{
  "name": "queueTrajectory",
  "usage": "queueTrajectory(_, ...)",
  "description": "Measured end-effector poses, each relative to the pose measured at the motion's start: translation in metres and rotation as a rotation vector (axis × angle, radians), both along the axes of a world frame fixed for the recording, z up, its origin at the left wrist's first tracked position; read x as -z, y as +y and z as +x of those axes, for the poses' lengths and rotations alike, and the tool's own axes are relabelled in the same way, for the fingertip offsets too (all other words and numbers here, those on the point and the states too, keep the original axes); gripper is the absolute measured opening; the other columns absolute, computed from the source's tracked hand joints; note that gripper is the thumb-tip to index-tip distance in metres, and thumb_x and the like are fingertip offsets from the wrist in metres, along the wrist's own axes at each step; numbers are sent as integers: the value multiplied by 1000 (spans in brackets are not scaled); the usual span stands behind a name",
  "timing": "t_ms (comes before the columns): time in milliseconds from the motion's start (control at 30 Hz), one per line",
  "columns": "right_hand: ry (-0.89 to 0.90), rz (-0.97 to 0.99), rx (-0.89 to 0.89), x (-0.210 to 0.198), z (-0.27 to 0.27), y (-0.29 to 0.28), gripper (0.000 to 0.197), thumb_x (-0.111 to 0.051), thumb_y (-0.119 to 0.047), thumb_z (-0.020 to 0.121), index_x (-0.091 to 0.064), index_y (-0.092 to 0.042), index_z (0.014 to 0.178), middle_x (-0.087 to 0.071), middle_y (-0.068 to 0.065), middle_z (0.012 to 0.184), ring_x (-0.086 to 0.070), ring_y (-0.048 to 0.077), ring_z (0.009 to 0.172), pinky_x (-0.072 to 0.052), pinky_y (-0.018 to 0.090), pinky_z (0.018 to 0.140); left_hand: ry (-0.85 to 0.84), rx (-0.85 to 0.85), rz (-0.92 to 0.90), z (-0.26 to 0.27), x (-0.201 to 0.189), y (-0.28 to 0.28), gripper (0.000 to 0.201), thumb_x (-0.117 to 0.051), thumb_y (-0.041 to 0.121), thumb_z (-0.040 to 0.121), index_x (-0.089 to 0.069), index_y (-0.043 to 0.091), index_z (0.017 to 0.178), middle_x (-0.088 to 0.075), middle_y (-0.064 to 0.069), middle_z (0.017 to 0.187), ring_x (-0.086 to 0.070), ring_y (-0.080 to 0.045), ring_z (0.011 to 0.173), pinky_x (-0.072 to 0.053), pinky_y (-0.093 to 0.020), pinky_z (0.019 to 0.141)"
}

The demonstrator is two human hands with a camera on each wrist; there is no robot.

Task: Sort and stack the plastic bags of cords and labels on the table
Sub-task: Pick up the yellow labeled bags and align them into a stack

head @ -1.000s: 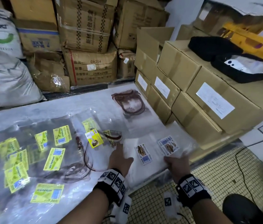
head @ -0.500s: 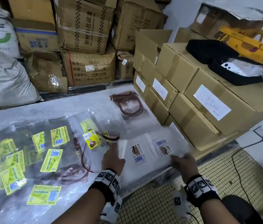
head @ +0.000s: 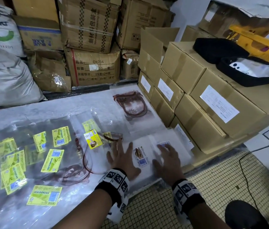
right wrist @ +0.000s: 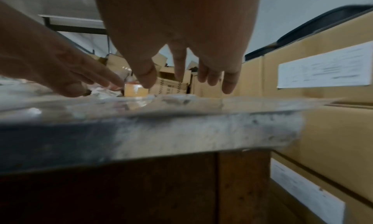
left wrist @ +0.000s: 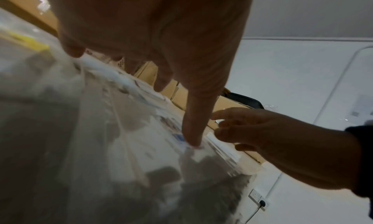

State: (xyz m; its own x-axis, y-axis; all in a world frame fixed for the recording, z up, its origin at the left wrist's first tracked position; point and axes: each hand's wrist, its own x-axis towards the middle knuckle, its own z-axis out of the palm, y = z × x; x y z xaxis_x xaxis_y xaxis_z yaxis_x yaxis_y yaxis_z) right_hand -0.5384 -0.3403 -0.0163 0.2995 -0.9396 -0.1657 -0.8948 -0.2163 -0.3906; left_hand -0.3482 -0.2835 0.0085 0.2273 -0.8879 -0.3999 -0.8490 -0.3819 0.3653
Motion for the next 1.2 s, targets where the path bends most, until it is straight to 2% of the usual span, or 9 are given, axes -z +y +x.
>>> queueTrajectory(267, 183, 81, -122, -2, 19, 12, 56, -47, -52, 95, -29, -36, 147, -21, 1, 157, -13, 28, 148, -15, 46, 120, 110, 10, 48, 10, 17, 8, 104, -71, 58, 72, -9, 40, 154, 19, -4, 161, 17, -26, 149, 6, -50, 120)
queueTrajectory(400, 285, 47, -119, -24, 35, -7, 39, -50, -50, 89, -54, -32, 124, -48, 2, 131, -43, 27, 130, -37, 43, 106, 377, -210, -179, 29, 7, 10, 86, -60, 68, 58, -52, 30, 135, -36, -2, 151, -27, -23, 142, -21, -34, 116)
queueTrajectory(500, 181, 8, -111, -40, 65, -21, 35, -54, -40, 94, -59, -24, 124, -53, 5, 128, -51, 28, 121, -41, 41, 100, 319, -422, -402, 59, 4, 14, 44, -68, 37, 74, -65, 25, 116, -58, -2, 125, -49, -26, 122, -38, -37, 103)
queueTrajectory(667, -268, 39, -413, -39, 155, -15, 24, -64, -14, 81, -71, -2, 100, -63, 16, 96, -64, 37, 95, -52, 43, 85, -23, -733, -218, 120, 7, 36, 39, -54, 28, 87, -53, 37, 125, -40, -6, 140, -32, -31, 131, -25, -47, 110)
queueTrajectory(733, -266, 129, -508, -39, 195, -1, 18, -59, -7, 79, -70, 3, 90, -65, 17, 93, -64, 33, 92, -50, 41, 82, -67, -829, -185, 142, 11, 51, 47, -53, 28, 87, -46, 37, 133, -30, -10, 147, -23, -32, 137, -18, -51, 113)
queueTrajectory(833, -198, 198, -562, -30, 246, 18, 26, -44, -24, 70, -62, -7, 80, -65, 22, 88, -60, 35, 88, -43, 33, 71, -115, -920, -80, 172, 16, 77, 70, -63, 31, 78, -32, 33, 141, -21, -15, 149, -20, -35, 138, -20, -55, 112)
queueTrajectory(900, -159, 228, -566, -20, 271, 25, 32, -44, -27, 68, -60, -7, 87, -67, 21, 90, -63, 38, 90, -45, 37, 70, -100, -905, -19, 183, 16, 86, 79, -70, 36, 70, -30, 30, 139, -26, -14, 142, -28, -37, 130, -29, -54, 106)
queueTrajectory(1033, -25, 200, -472, -11, 302, 36, 48, -62, -33, 86, -53, -4, 123, -57, 19, 124, -56, 35, 117, -49, 42, 95, -36, -948, -39, 195, 11, 93, 79, -84, 38, 65, -36, 29, 127, -35, -13, 130, -37, -34, 120, -40, -51, 99)
queueTrajectory(1200, 82, 211, -426, -5, 323, 40, 69, -66, -42, 89, -38, -4, 141, -43, 18, 142, -46, 32, 132, -41, 37, 105, 18, -973, -1, 212, 8, 99, 85, -88, 43, 60, -43, 27, 130, -47, -9, 132, -40, -32, 124, -37, -47, 101)
